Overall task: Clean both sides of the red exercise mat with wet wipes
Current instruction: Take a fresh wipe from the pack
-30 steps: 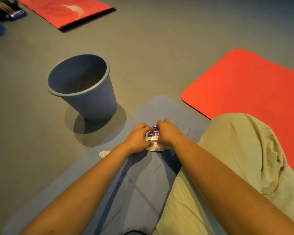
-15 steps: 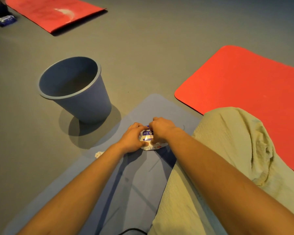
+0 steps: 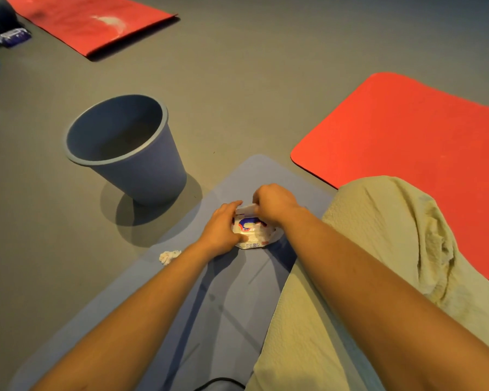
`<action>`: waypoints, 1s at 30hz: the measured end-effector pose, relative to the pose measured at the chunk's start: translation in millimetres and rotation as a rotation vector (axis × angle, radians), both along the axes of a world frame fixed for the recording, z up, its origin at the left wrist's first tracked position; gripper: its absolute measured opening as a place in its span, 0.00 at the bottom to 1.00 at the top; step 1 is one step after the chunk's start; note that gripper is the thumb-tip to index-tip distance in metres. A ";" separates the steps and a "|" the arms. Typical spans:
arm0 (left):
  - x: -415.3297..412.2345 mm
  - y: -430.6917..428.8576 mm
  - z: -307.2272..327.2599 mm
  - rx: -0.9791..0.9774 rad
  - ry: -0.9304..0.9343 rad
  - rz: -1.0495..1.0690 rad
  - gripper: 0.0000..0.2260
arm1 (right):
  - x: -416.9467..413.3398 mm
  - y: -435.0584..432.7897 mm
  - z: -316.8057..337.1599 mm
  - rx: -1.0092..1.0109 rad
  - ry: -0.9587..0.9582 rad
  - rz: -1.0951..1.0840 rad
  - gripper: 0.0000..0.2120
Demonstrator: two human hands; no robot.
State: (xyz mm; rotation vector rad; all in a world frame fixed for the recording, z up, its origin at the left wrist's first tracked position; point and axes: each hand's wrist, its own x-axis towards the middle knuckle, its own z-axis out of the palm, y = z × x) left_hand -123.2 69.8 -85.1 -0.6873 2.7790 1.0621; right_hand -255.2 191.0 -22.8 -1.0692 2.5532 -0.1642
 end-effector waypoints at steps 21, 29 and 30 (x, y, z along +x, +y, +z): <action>-2.7 -4.3 -4.1 0.046 -0.044 0.030 0.38 | 18.6 -8.1 -15.9 0.149 0.072 0.223 0.17; -0.6 -6.1 -8.2 0.082 -0.008 0.035 0.37 | 26.8 -16.9 -11.1 0.258 0.171 0.335 0.20; -0.3 -5.4 -8.7 0.087 -0.003 0.043 0.37 | 27.5 -17.6 -11.4 0.269 0.178 0.349 0.20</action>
